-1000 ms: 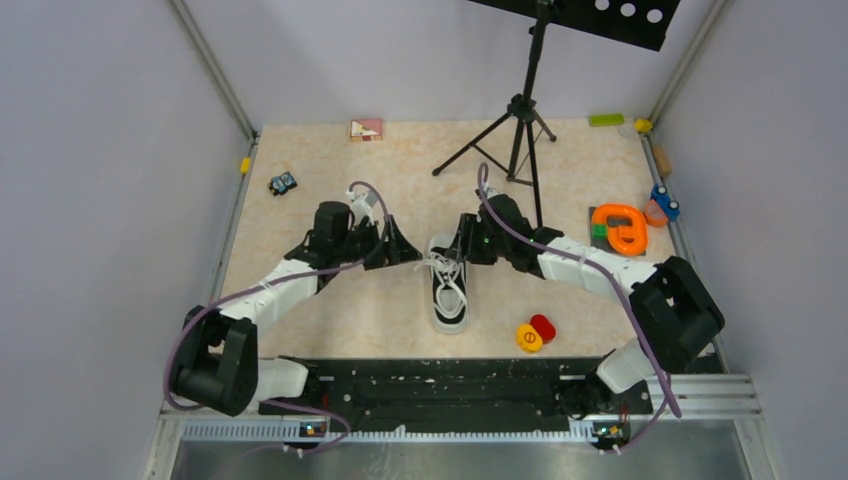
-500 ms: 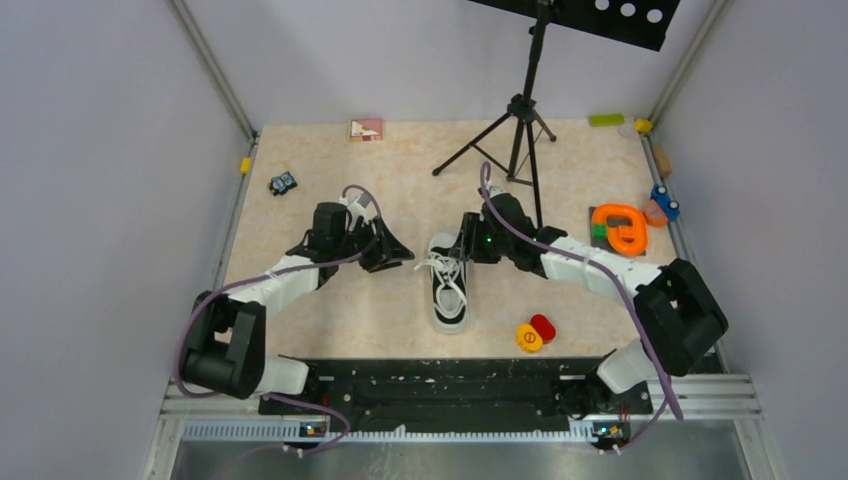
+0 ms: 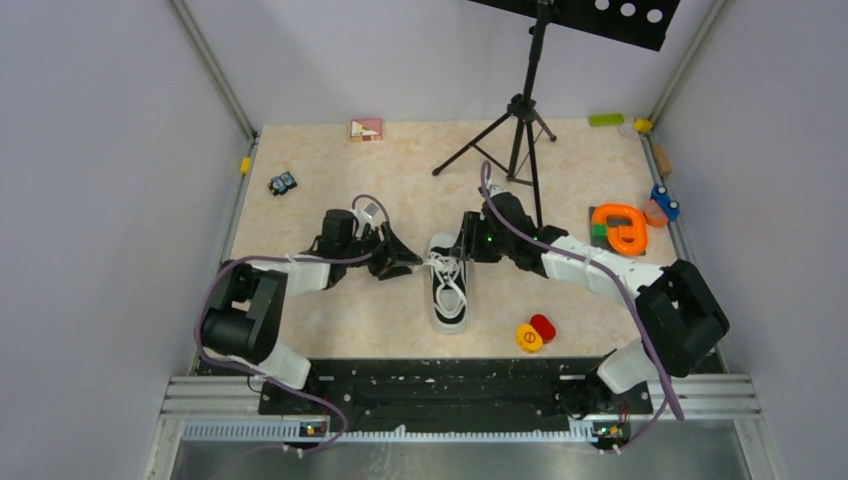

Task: Tie the shoes
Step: Cross the shoelace with the shoelace.

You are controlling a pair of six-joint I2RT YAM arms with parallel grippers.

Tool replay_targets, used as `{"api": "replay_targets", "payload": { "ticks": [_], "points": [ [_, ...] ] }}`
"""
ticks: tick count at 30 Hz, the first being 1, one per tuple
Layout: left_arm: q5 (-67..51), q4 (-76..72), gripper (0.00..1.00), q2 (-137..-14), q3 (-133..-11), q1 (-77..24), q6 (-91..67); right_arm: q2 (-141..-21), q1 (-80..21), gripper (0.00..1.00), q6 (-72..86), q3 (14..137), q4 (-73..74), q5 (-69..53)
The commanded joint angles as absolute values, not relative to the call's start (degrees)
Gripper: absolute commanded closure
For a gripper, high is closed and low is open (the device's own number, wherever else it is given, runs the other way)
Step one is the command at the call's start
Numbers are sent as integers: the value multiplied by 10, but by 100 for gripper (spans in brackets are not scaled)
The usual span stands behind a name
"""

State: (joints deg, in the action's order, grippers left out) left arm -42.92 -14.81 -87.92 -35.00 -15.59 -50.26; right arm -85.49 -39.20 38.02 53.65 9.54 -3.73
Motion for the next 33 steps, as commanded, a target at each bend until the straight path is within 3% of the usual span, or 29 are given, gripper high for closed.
{"api": "replay_targets", "payload": {
  "ticks": [1, 3, 4, 8, 17, 24, 33],
  "points": [
    [-470, -219, 57, -911, -367, -162, -521, -846, -388, 53, 373, 569, 89, -25],
    [-475, -233, 77, -912, -366, -163, -528, -845, -388, 53, 373, 569, 92, -23],
    [-475, -232, 82, -908, -367, -163, -527, -846, -388, 53, 373, 569, 92, -23],
    [-478, -200, 89, -887, -377, -166, -510, -852, -387, 53, 374, 572, 93, -23],
    [-507, -114, 100, -870, -402, -198, -470, -887, -382, 56, 376, 590, 90, -34],
    [-490, -75, 100, -841, -396, -251, -467, -911, -380, 60, 382, 588, 79, -50],
    [-481, -109, 100, -836, -357, -273, -495, -931, -380, 83, 387, 586, 64, -79]
  ]
}}
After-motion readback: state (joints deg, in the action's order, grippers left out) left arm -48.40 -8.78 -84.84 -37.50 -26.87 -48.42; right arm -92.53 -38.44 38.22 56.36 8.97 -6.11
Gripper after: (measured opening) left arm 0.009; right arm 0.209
